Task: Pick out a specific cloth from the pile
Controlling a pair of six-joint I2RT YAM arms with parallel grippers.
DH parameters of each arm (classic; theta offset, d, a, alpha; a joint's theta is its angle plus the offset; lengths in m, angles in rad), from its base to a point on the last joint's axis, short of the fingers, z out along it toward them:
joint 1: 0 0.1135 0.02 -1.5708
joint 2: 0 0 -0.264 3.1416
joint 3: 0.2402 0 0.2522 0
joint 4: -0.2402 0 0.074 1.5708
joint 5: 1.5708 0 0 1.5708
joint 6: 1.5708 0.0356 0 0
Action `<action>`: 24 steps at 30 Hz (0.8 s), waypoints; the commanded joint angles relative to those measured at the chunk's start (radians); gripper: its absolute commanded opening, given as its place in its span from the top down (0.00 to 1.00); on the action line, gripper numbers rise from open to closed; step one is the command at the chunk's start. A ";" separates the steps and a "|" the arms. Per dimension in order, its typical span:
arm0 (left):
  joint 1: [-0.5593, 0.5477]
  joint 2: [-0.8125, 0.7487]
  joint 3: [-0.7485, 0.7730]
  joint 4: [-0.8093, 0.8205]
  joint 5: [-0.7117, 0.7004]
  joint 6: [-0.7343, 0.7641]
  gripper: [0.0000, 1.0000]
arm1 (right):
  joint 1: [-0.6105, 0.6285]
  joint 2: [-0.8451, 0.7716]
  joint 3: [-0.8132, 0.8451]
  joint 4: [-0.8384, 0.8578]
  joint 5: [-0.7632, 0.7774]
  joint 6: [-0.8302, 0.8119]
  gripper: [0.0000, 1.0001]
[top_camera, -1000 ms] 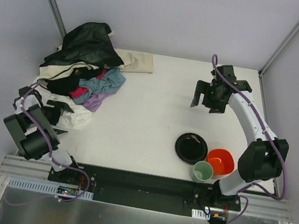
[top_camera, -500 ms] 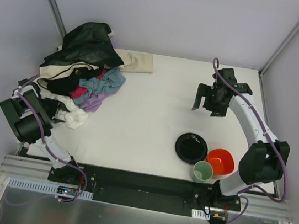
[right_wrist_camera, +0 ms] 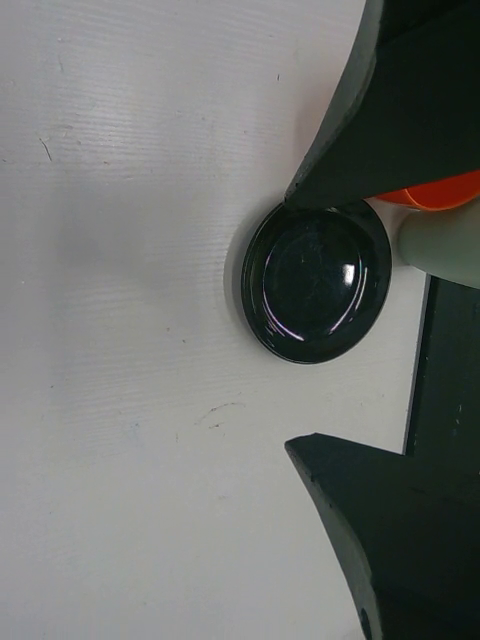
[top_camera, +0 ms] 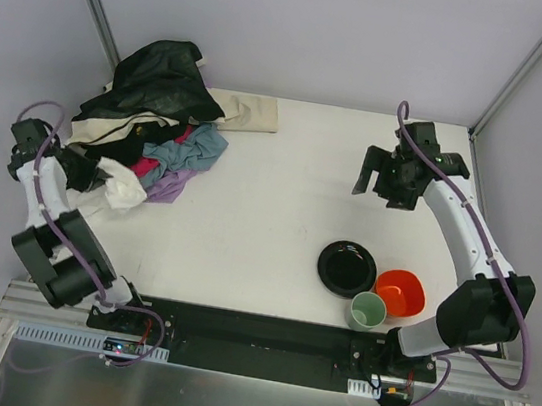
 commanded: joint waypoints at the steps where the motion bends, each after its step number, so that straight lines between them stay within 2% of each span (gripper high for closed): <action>1: -0.007 -0.171 0.128 0.022 0.087 -0.067 1.00 | 0.001 -0.052 0.034 0.001 -0.027 0.042 0.04; 4: -0.047 -0.138 0.262 0.031 0.121 -0.130 1.00 | 0.002 -0.055 0.038 0.005 -0.040 0.045 0.04; 8: -0.103 -0.085 0.490 0.144 0.156 -0.244 1.00 | 0.002 -0.040 0.072 -0.012 -0.048 0.034 0.04; 14: -0.194 0.164 1.088 0.163 0.239 -0.317 1.00 | 0.004 -0.028 0.109 -0.019 -0.036 0.036 0.04; 18: -0.246 0.376 1.475 0.201 0.282 -0.434 1.00 | 0.004 -0.026 0.104 -0.019 -0.030 0.046 0.04; 19: -0.254 0.413 1.515 0.244 0.294 -0.478 1.00 | 0.004 -0.028 0.100 -0.015 -0.030 0.048 0.04; 21: -0.262 0.445 1.500 0.372 0.305 -0.553 1.00 | 0.002 -0.026 0.092 -0.010 -0.031 0.053 0.04; 24: -0.268 0.461 1.396 0.407 0.287 -0.541 1.00 | 0.004 -0.023 0.083 -0.007 -0.025 0.053 0.04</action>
